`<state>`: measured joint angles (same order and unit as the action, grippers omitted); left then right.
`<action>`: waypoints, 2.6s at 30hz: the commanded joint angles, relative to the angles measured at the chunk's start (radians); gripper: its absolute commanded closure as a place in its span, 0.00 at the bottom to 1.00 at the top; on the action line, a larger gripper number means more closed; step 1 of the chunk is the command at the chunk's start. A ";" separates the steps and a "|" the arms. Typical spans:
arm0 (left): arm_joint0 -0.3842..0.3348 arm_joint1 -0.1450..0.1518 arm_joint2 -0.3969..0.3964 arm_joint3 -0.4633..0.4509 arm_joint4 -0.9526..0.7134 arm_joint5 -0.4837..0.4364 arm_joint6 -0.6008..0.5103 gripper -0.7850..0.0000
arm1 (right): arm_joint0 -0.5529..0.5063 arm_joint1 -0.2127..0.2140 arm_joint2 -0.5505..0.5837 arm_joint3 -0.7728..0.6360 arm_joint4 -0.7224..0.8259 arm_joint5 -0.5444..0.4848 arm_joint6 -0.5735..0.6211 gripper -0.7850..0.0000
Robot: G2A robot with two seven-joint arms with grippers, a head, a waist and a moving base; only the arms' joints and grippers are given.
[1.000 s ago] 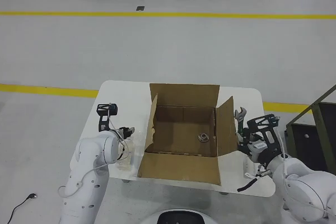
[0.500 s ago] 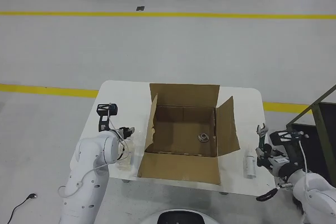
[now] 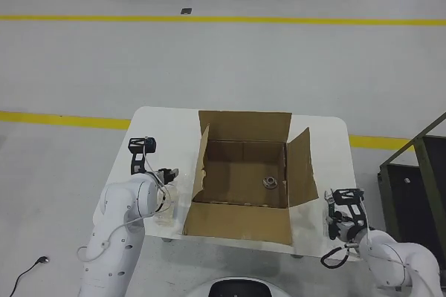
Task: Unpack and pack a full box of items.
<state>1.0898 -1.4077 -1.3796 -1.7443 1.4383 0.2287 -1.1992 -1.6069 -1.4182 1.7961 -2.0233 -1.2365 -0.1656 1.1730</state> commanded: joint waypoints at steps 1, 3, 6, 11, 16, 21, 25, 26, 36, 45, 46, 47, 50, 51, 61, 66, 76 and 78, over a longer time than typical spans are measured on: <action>0.000 0.000 0.000 0.000 0.000 0.000 0.000 0.00 | 0.008 0.002 -0.025 0.031 -0.031 0.011 0.010 1.00; 0.000 0.000 0.000 0.000 0.000 0.000 0.000 0.00 | 0.014 0.003 -0.048 0.047 -0.056 0.026 0.016 1.00; 0.000 0.000 0.000 0.000 0.000 0.000 0.000 0.00 | 0.016 0.005 -0.072 0.065 -0.079 0.055 0.030 1.00; 0.000 0.000 0.000 0.000 0.000 0.000 0.000 0.00 | 0.015 0.009 -0.090 0.077 -0.091 0.081 0.059 1.00; 0.000 0.000 0.000 0.000 0.000 0.000 0.000 0.00 | 0.023 0.013 -0.105 0.115 -0.097 0.095 0.055 1.00; 0.000 0.000 0.000 0.000 0.000 0.000 0.000 0.00 | 0.045 0.016 -0.129 0.170 -0.107 0.100 0.039 1.00; 0.000 0.000 0.000 0.000 0.000 0.000 0.000 0.00 | 0.066 0.019 -0.146 0.205 -0.120 0.110 0.035 1.00; 0.000 0.000 0.000 0.000 0.000 0.000 0.000 0.00 | 0.072 0.020 -0.150 0.214 -0.124 0.111 0.033 1.00; 0.000 0.000 0.000 0.000 0.000 0.000 0.000 0.00 | 0.113 0.028 -0.170 0.268 -0.139 0.118 0.035 0.37; 0.000 0.000 0.000 0.000 0.000 0.000 0.000 0.00 | 0.047 0.039 -0.093 0.031 -0.016 0.102 0.063 0.36; 0.000 0.000 0.000 0.000 0.000 0.000 0.000 0.00 | 0.033 0.040 -0.075 -0.025 0.011 0.099 0.065 0.40; 0.000 0.000 0.000 0.000 0.000 0.000 0.000 0.00 | 0.016 0.042 -0.056 -0.074 0.034 0.095 0.068 0.48; 0.000 0.000 0.000 0.000 0.000 0.000 0.000 0.00 | -0.025 0.046 0.003 -0.213 0.078 0.101 0.071 0.76; 0.000 0.000 0.000 0.000 0.000 0.000 0.000 0.00 | -0.035 0.047 0.024 -0.260 0.091 0.110 0.067 0.93; 0.000 0.000 0.000 0.000 0.000 0.000 0.000 0.00 | 0.039 0.066 0.165 -0.327 0.247 0.009 -0.092 1.00; 0.000 0.000 0.000 0.000 0.000 0.000 0.000 0.00 | 0.100 0.083 0.143 -0.327 0.301 -0.114 -0.091 1.00; 0.000 0.000 0.000 0.000 0.000 0.000 0.000 0.00 | 0.213 0.107 -0.148 -0.327 0.200 -0.187 0.032 1.00; 0.000 0.000 0.000 0.000 0.000 0.000 0.000 0.00 | 0.226 0.107 -0.216 -0.327 0.163 -0.154 0.047 1.00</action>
<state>1.0898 -1.4077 -1.3796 -1.7443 1.4383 0.2287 -1.1992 -1.3860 -1.3113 1.6211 -2.3500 -1.0538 -0.3396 1.2094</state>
